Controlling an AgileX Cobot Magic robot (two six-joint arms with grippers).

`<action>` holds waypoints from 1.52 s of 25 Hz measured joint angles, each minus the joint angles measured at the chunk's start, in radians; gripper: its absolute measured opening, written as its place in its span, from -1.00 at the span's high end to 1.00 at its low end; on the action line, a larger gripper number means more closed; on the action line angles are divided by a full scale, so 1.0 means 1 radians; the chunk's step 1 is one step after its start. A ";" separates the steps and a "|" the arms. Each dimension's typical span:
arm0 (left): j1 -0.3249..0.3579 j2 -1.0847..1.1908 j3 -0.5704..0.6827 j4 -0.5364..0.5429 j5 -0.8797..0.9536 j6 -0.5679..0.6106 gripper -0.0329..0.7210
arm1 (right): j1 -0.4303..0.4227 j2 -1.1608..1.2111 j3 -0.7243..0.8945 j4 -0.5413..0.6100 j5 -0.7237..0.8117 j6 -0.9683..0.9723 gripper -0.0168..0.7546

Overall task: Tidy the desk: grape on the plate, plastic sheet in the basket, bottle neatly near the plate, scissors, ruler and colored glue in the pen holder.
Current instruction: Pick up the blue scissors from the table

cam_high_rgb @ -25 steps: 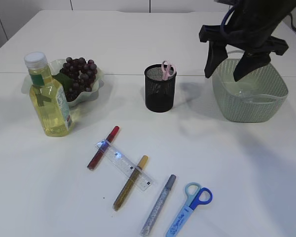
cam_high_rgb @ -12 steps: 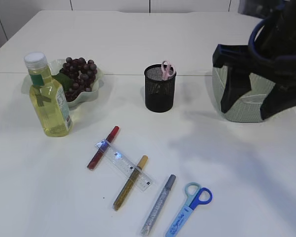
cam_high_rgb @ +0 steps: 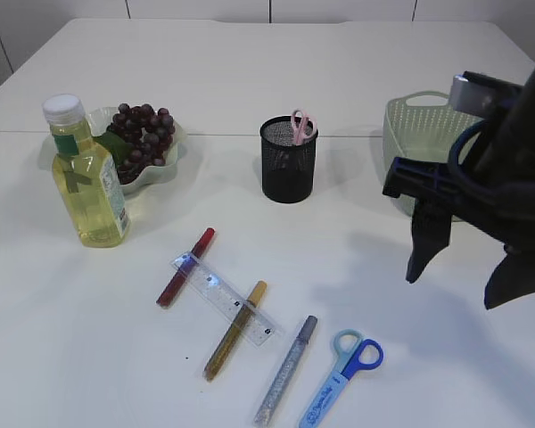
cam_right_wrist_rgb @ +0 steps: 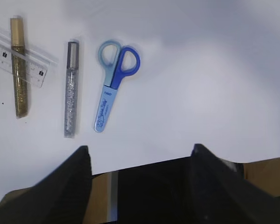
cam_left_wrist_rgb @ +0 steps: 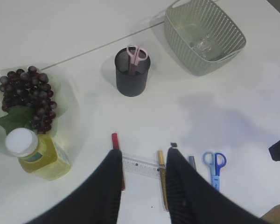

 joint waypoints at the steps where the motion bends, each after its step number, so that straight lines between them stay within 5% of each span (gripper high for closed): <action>1: 0.000 0.000 0.000 0.000 0.000 0.002 0.27 | 0.002 0.004 0.006 0.007 -0.008 0.012 -0.37; 16: 0.000 0.000 0.000 0.002 0.000 0.008 0.27 | 0.047 0.271 0.008 0.048 -0.244 0.163 -0.37; 38: 0.000 0.000 0.000 0.011 0.000 0.008 0.27 | 0.077 0.427 0.008 0.110 -0.276 0.089 -0.37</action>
